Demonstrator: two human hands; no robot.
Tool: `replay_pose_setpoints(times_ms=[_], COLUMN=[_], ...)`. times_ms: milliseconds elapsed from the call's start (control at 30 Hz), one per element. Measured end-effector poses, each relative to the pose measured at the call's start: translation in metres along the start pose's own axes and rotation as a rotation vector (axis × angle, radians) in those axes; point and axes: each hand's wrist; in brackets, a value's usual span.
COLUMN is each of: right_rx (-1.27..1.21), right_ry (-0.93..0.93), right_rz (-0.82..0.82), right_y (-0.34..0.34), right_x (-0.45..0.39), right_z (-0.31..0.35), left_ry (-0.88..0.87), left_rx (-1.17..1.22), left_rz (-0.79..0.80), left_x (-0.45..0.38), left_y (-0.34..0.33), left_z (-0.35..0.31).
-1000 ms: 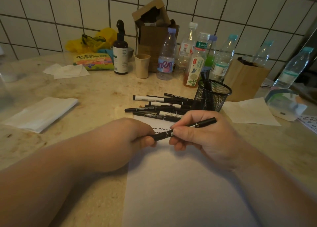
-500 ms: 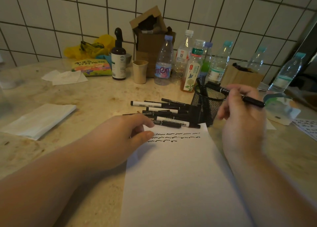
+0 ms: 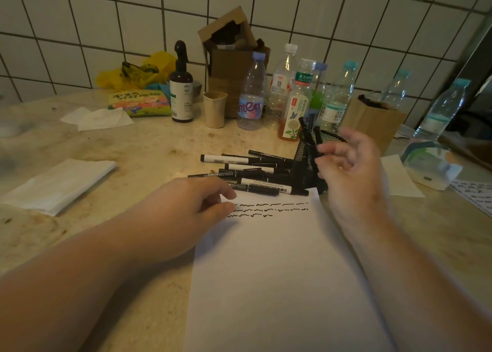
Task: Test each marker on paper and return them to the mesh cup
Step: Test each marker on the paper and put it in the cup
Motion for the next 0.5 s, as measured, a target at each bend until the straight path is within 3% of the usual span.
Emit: replay_pose_setpoints(times_ms=[233,500], right_rx=[0.61,0.775], right_ry=[0.176,0.096], right_rz=[0.488,0.404], right_y=[-0.014,-0.014], right_x=[0.019,0.015], right_z=[-0.005,-0.008], left_ry=[-0.034,-0.054], left_rx=[-0.043,-0.053], left_rz=[-0.009,-0.001], left_x=[0.0,0.001], left_y=[0.001,0.0], left_z=[0.0,-0.002])
Point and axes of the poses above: each hand's wrist, its own x-axis away from the middle knuckle, its own y-axis out of the back of the hand, z = x × y, and after that the axes turned 8 degrees about x, right-handed
